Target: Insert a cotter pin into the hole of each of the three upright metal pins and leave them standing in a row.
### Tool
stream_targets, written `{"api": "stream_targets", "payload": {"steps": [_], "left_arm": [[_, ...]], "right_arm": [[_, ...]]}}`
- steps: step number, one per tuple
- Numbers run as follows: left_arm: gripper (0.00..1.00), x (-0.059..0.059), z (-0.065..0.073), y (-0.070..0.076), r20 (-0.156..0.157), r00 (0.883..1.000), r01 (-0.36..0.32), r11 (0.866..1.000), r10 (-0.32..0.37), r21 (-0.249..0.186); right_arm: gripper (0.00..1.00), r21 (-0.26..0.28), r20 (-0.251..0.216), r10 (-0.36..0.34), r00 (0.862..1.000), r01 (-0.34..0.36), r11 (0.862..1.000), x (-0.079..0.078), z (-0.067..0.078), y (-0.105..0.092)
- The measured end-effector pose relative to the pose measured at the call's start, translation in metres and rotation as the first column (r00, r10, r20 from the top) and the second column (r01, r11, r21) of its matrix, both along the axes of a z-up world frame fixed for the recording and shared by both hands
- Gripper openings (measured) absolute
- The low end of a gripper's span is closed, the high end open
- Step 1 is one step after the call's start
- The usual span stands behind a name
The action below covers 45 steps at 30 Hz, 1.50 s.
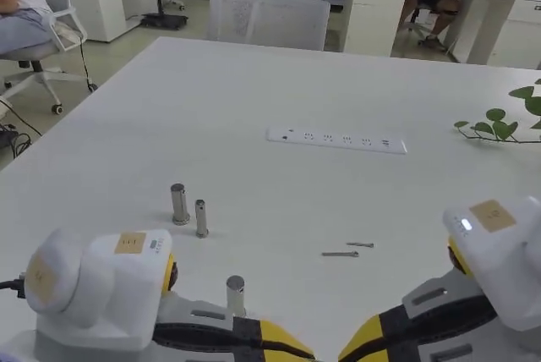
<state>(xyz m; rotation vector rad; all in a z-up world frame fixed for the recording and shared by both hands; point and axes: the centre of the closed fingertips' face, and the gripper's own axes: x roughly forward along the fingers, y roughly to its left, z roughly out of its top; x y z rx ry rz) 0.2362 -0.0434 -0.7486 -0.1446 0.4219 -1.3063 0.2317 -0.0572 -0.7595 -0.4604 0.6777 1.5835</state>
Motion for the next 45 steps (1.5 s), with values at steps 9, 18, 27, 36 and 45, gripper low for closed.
{"api": "stream_targets", "payload": {"steps": [9,18,27,36,45], "left_arm": [[0.01,0.0,-0.002,0.0,-0.009,1.0,-0.007,1.0,0.007,0.003],[0.02,0.0,-0.005,0.0,-0.014,1.0,-0.01,1.0,0.01,0.021],[0.09,-0.001,-0.006,-0.002,-0.025,1.0,-0.005,1.0,0.006,0.029],[0.13,0.0,-0.011,0.001,-0.023,1.0,-0.013,0.999,0.014,0.051],[0.21,0.003,-0.017,0.006,-0.013,0.999,-0.036,0.996,0.037,0.076]], "right_arm": [[0.04,-0.019,0.021,0.003,1.0,-0.003,1.0,0.0,0.0,0.0],[0.03,-0.03,0.023,0.004,1.0,-0.004,1.0,-0.001,-0.003,0.0],[0.03,-0.038,0.03,-0.001,1.0,0.002,0.999,0.001,-0.003,0.0],[0.03,-0.04,0.039,-0.007,0.999,0.009,0.999,0.003,-0.001,0.001],[0.03,-0.045,0.041,-0.029,0.999,0.031,0.999,0.007,-0.002,0.001]]}}
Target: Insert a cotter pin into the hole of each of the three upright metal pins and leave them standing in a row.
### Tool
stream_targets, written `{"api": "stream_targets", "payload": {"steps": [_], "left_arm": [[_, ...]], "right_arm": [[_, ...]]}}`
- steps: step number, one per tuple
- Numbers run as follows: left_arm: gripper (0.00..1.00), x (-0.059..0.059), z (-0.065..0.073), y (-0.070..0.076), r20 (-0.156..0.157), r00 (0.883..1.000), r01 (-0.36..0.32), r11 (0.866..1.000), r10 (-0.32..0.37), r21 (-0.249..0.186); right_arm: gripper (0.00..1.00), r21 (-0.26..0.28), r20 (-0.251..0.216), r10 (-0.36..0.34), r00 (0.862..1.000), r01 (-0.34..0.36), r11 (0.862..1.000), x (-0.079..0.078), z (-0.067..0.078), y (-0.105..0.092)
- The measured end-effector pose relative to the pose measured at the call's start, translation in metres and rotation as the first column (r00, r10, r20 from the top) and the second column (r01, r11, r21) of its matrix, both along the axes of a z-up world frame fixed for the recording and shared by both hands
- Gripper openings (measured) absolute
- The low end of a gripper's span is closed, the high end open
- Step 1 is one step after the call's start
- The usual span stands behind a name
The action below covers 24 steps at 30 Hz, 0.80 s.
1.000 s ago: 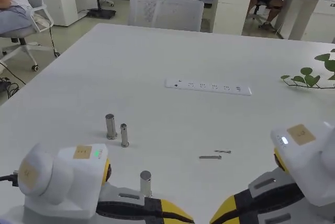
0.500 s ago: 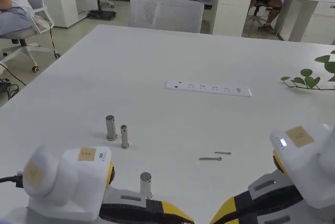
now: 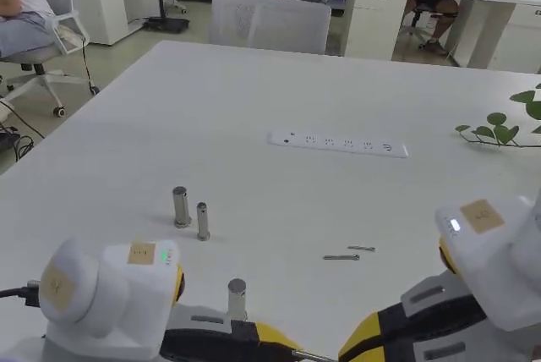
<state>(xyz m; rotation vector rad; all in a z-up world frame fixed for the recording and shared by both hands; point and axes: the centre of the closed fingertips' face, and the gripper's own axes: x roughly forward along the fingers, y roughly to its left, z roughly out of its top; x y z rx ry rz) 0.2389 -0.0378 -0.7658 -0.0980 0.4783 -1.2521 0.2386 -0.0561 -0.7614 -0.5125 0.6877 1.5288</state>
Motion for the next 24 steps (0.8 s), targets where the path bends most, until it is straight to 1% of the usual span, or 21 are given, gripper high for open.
{"api": "stream_targets", "payload": {"steps": [4,8,11,13,14,16,21,22,24], "left_arm": [[0.24,0.002,-0.003,0.005,-0.002,1.0,-0.014,1.0,0.014,0.009],[0.3,0.006,-0.007,0.015,-0.002,0.999,-0.038,0.999,0.038,0.028],[0.33,0.01,-0.012,0.025,-0.002,0.998,-0.057,0.997,0.057,0.055],[0.33,0.012,-0.015,0.033,-0.003,0.998,-0.069,0.995,0.069,0.076],[0.33,0.012,-0.016,0.034,-0.003,0.997,-0.07,0.994,0.071,0.078],[0.34,0.015,-0.017,0.042,-0.004,0.996,-0.084,0.992,0.085,0.091],[0.37,0.025,-0.026,0.061,-0.001,0.992,-0.122,0.984,0.123,0.128],[0.37,0.028,-0.029,0.066,0.004,0.991,-0.131,0.981,0.132,0.141],[0.38,0.033,-0.032,0.073,0.008,0.989,-0.146,0.977,0.147,0.154]], "right_arm": [[0.03,-0.005,-0.001,-0.007,1.0,0.007,1.0,0.001,-0.001,0.0],[0.03,-0.006,0.004,-0.022,1.0,0.022,1.0,0.003,-0.002,0.001],[0.03,-0.011,0.002,-0.034,0.999,0.034,0.999,0.005,-0.003,0.002],[0.03,-0.018,0.008,-0.043,0.999,0.043,0.999,0.008,-0.005,0.001],[0.03,-0.019,0.008,-0.047,0.999,0.047,0.999,0.008,-0.005,0.001],[0.03,-0.021,0.011,-0.058,0.998,0.059,0.998,0.01,-0.005,0.001],[0.03,-0.028,0.018,-0.09,0.996,0.09,0.996,0.015,-0.007,0.002],[0.03,-0.03,0.018,-0.095,0.995,0.095,0.995,0.015,-0.007,0.003],[0.03,-0.03,0.018,-0.105,0.994,0.105,0.994,0.015,-0.008,0.004]]}}
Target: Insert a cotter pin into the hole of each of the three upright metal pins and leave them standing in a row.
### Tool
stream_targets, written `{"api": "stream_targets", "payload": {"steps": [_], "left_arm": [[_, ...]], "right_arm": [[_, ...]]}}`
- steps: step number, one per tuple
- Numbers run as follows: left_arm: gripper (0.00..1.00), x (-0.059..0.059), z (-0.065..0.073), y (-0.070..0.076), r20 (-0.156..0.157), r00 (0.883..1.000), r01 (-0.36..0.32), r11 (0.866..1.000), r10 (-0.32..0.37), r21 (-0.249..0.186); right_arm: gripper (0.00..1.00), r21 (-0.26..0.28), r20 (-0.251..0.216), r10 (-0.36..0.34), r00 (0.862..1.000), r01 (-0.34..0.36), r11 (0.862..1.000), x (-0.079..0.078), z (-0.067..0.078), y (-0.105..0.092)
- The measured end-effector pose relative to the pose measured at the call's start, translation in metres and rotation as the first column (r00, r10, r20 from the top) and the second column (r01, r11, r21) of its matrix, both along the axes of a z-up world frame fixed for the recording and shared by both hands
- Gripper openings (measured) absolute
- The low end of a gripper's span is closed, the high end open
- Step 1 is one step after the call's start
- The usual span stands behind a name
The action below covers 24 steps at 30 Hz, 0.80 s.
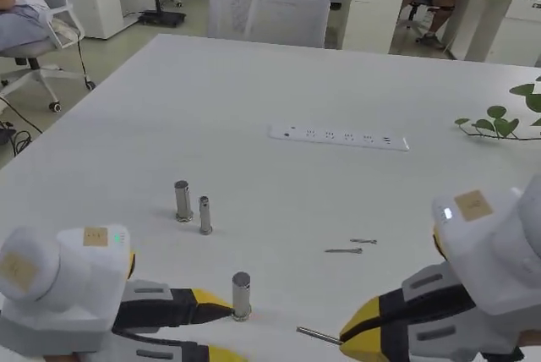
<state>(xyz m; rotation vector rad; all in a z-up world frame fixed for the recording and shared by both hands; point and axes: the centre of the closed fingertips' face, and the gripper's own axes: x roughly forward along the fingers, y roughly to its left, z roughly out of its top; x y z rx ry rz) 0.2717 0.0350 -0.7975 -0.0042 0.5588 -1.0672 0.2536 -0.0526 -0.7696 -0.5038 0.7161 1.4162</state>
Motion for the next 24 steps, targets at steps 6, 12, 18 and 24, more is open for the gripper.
{"api": "stream_targets", "payload": {"steps": [6,12,18,24], "left_arm": [[0.38,0.017,-0.006,0.015,0.009,0.999,-0.04,0.999,0.04,0.009],[0.38,0.031,-0.012,0.018,0.016,0.999,-0.036,0.999,0.035,0.03],[0.38,0.039,-0.019,0.012,0.022,1.0,0.004,0.998,-0.006,0.06],[0.36,0.047,-0.027,0.003,0.032,0.999,0.027,0.997,-0.029,0.073]], "right_arm": [[0.03,0.002,0.003,-0.021,1.0,0.021,1.0,0.001,0.001,0.003],[0.03,0.008,0.008,-0.041,0.999,0.041,0.999,0.002,0.003,0.004],[0.03,0.012,0.004,-0.065,0.998,0.065,0.998,0.002,0.001,0.003],[0.03,0.01,-0.004,-0.08,0.997,0.08,0.997,0.001,-0.002,0.002]]}}
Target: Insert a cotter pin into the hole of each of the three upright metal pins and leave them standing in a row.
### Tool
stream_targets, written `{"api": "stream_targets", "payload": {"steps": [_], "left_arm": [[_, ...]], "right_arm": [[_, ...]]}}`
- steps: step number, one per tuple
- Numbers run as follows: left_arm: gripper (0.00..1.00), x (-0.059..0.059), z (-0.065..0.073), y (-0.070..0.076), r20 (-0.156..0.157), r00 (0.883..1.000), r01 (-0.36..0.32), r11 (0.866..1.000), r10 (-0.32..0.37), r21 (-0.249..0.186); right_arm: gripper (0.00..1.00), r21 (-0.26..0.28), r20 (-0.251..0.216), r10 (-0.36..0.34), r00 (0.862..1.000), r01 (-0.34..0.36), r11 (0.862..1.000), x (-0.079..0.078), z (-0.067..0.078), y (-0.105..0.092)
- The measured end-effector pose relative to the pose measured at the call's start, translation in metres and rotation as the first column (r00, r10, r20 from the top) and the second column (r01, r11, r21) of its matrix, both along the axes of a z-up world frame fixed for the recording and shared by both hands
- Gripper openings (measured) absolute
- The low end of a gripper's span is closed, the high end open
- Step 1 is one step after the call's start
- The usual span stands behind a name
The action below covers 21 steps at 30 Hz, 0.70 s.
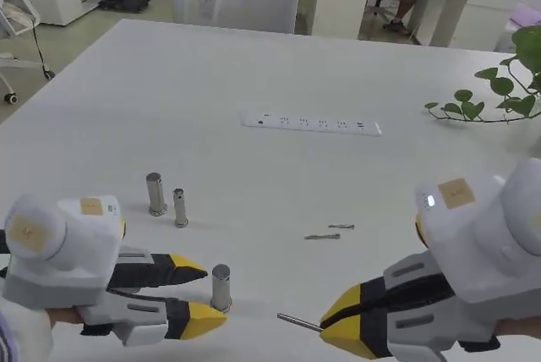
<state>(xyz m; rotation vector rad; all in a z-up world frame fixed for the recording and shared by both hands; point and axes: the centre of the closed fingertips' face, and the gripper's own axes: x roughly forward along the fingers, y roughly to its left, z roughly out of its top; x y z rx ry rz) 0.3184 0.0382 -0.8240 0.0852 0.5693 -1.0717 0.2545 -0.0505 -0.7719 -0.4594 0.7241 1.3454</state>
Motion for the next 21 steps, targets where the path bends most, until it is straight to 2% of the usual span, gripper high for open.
{"api": "stream_targets", "payload": {"steps": [9,15,21], "left_arm": [[0.31,0.009,-0.007,-0.007,0.018,1.0,0.015,1.0,-0.016,0.019],[0.18,0.016,-0.007,-0.008,0.041,0.999,0.003,1.0,-0.003,0.018],[0.17,0.017,-0.01,-0.008,0.041,0.999,0.015,0.999,-0.016,0.032]], "right_arm": [[0.03,-0.005,0.0,-0.011,1.0,0.011,1.0,0.002,0.0,-0.002],[0.04,-0.007,-0.001,-0.014,1.0,0.014,1.0,0.003,0.0,-0.002],[0.04,-0.008,-0.001,-0.013,1.0,0.013,1.0,0.003,0.0,-0.002]]}}
